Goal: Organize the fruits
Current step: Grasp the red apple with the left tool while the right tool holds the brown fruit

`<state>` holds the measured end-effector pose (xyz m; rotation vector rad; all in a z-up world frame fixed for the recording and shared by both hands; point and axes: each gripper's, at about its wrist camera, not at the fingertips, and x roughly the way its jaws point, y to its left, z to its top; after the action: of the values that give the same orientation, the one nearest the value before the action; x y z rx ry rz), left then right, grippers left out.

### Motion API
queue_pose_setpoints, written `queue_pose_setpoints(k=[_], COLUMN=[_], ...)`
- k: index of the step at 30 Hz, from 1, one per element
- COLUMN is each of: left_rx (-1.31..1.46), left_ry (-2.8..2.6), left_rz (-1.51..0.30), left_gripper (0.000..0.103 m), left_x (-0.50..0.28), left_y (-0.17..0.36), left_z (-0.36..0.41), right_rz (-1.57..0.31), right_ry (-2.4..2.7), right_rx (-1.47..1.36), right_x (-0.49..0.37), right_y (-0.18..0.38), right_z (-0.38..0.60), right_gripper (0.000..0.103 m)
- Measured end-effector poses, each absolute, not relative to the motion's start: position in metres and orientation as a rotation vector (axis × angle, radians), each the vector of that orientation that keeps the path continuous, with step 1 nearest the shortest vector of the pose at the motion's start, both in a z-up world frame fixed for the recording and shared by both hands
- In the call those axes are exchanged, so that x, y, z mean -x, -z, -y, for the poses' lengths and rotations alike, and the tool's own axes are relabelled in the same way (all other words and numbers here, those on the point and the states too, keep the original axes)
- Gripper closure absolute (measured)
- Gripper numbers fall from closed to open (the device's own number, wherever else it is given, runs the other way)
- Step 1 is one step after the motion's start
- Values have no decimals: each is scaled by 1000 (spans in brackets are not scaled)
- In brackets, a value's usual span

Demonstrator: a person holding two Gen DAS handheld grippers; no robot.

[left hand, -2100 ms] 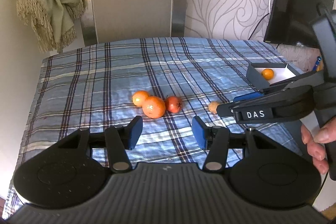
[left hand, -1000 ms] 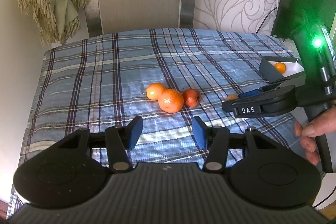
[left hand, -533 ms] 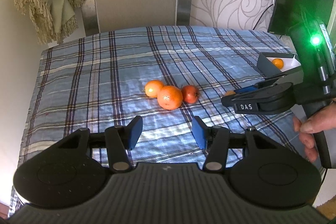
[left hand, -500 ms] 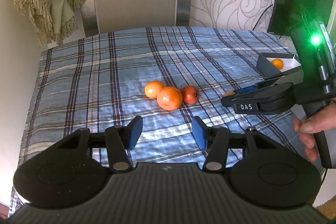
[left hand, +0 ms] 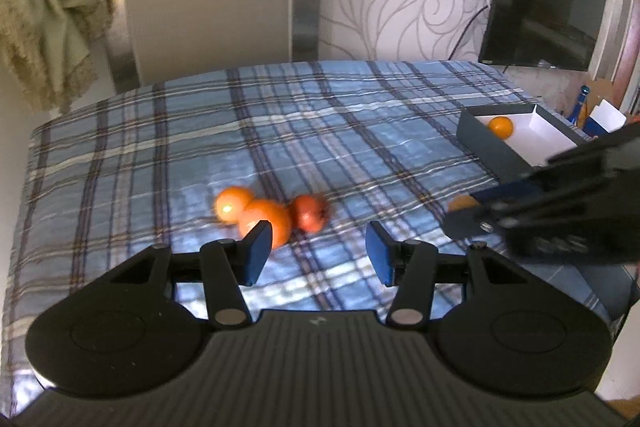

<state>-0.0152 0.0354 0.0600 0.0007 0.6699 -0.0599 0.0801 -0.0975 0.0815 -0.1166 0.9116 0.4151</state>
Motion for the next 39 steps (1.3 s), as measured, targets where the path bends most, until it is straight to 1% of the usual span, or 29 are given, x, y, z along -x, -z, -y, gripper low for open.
queue_pose_setpoints(k=[8,19,28,30,31,32,36,37,39], left_rx=[-58,-105,-114,-102,-102,-101,-101,-94,-80], left_ry=[103,64,41,49,55,64,74,65,55], left_rz=[-642,-671,-686,-682,-679,-679,-676,-677,-683], left_gripper=[46,46,46,49,57,63,63,61,56], left_x=[-18,-60,-73,-70,-68,-66,-55,-53,-49], left_y=[-47,-25,-14,-15,-15,-16,-20,-20,-19], left_z=[-15,-18,-20,-19,-17,-14,-8,-9,-13], right_rz=[-881,-880,-880,-882,-882,-881,-878,-877,-877], right_ry=[-397,-345,-360,-364,-366,-368,-366,-364,-364], right_rx=[99,79,81,81,80,79,73,70,67], right_x=[-56,-47,-47,-48,-48,-48,-47,-47,-46], right_y=[-102,-102,-102,-102,-102,-102,-103,-103,-103], right_z=[115,133,131,131,131,131,135,137,139], right_gripper=[77,77,77,77,77,77,77,77,77])
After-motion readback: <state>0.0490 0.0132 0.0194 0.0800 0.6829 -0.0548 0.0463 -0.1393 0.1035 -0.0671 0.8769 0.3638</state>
